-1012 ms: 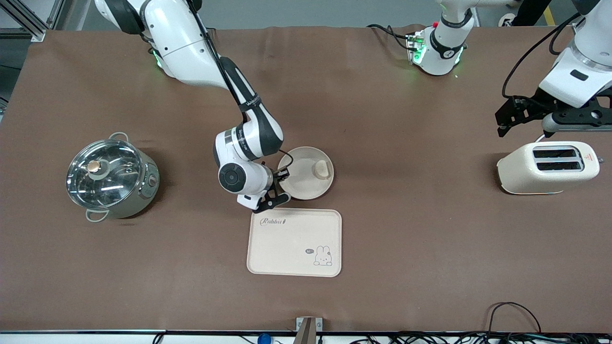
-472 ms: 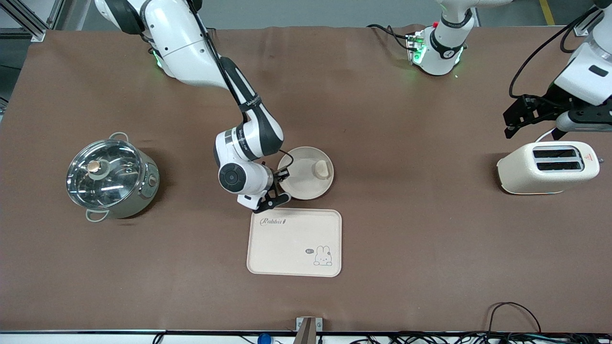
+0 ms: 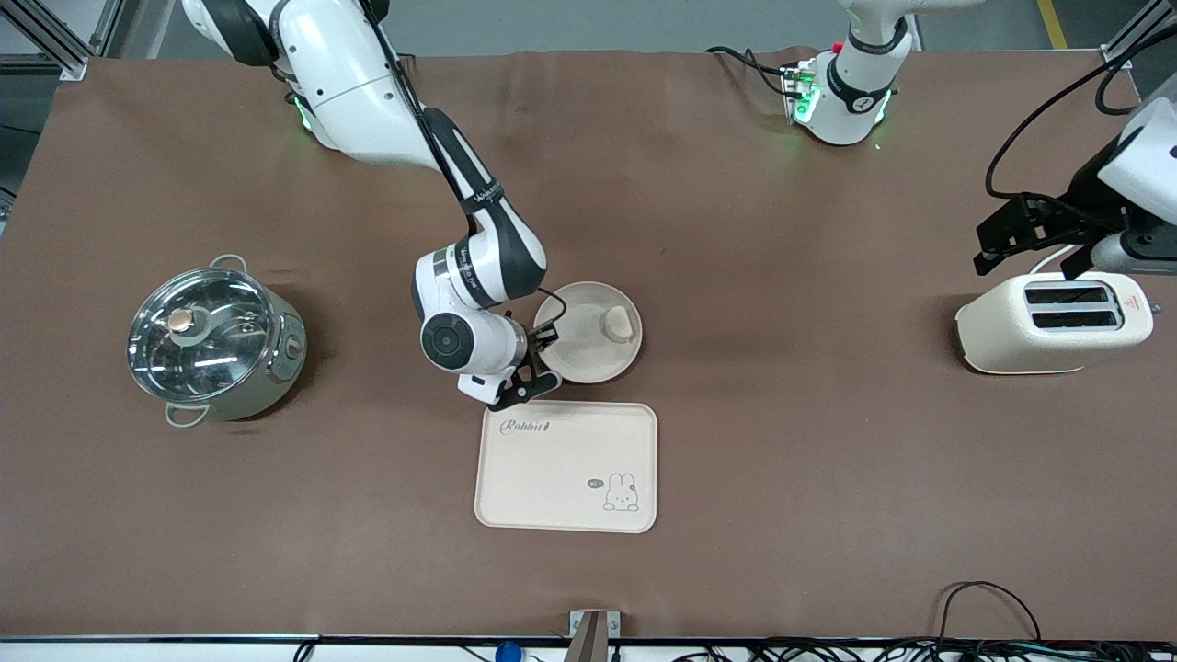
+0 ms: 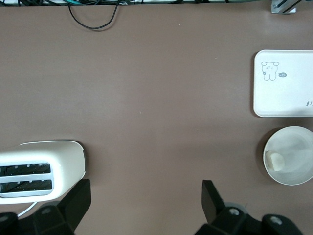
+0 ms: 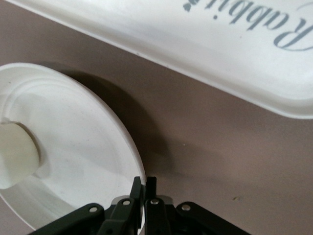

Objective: Place bun in plate and plate on tray
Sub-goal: 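Lift the plate with the right gripper and move it over the tray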

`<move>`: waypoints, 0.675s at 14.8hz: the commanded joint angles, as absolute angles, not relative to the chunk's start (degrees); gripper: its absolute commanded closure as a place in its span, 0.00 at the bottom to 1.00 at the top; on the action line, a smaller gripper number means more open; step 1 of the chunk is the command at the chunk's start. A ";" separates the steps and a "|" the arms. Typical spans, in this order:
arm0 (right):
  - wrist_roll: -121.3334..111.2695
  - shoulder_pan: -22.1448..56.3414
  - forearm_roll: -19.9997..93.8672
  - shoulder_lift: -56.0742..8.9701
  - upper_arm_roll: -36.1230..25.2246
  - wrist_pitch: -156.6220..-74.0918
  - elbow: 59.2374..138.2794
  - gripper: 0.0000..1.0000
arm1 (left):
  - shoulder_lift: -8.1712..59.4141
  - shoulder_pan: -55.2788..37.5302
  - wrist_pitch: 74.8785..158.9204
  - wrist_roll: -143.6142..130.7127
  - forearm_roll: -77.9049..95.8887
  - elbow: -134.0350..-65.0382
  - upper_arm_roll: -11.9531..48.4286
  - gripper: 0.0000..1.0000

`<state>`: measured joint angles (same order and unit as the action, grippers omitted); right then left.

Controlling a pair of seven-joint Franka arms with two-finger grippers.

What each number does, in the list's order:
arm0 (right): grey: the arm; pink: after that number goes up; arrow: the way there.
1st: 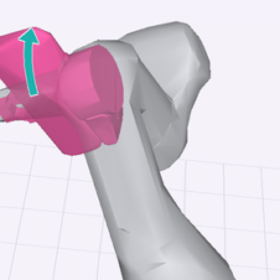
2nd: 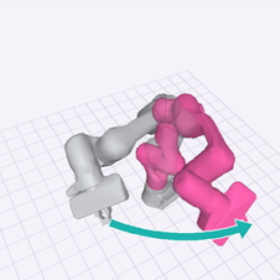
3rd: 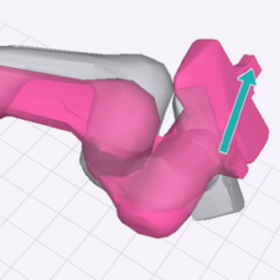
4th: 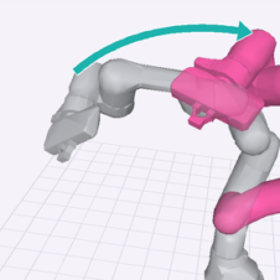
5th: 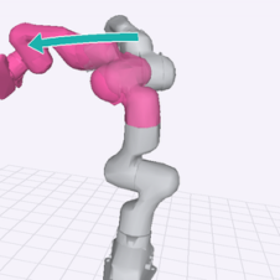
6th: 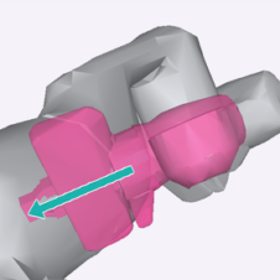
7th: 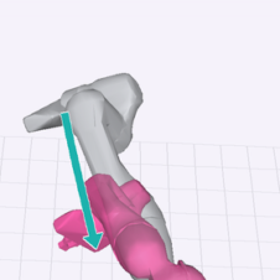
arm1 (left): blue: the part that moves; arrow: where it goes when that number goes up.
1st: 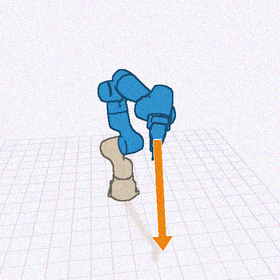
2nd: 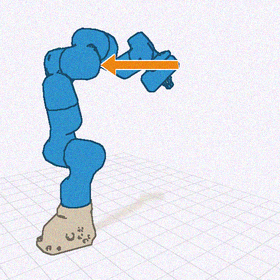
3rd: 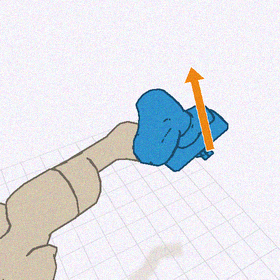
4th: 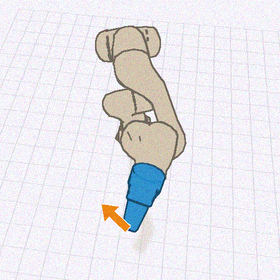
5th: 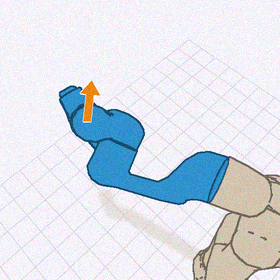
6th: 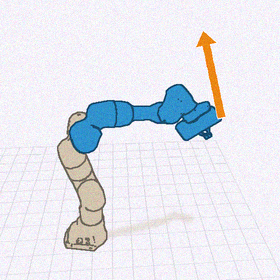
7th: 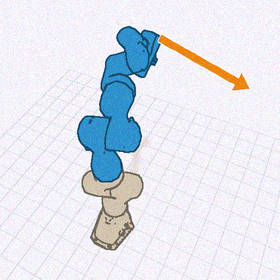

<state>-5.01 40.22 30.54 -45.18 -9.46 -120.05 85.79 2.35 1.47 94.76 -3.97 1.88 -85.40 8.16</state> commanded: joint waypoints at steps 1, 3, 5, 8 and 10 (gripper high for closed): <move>-2.65 40.43 31.82 -42.72 -10.11 -119.62 85.17 0.99 | 3.08 1.85 93.16 -2.90 2.37 -83.41 8.17 0.00; -0.10 38.77 31.90 -42.71 -10.11 -118.92 81.41 0.99 | 3.08 1.85 93.16 -2.99 2.37 -83.41 8.17 0.00; 2.80 37.01 31.82 -43.41 -10.20 -117.51 78.06 0.99 | 3.08 1.85 93.16 -3.08 2.29 -83.41 8.17 0.00; 5.96 34.81 32.17 -45.17 -10.11 -118.04 72.44 0.99 | 2.99 1.85 93.16 -3.08 2.37 -83.41 8.17 0.00; 6.94 32.79 32.26 -48.50 -10.11 -118.12 67.53 0.99 | 2.99 1.93 93.16 -2.90 2.37 -83.50 8.17 0.00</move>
<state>5.15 34.74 30.75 -44.46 -10.68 -118.83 73.84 2.41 1.65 94.58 -3.94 1.88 -85.17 8.13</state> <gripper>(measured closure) 0.956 0.000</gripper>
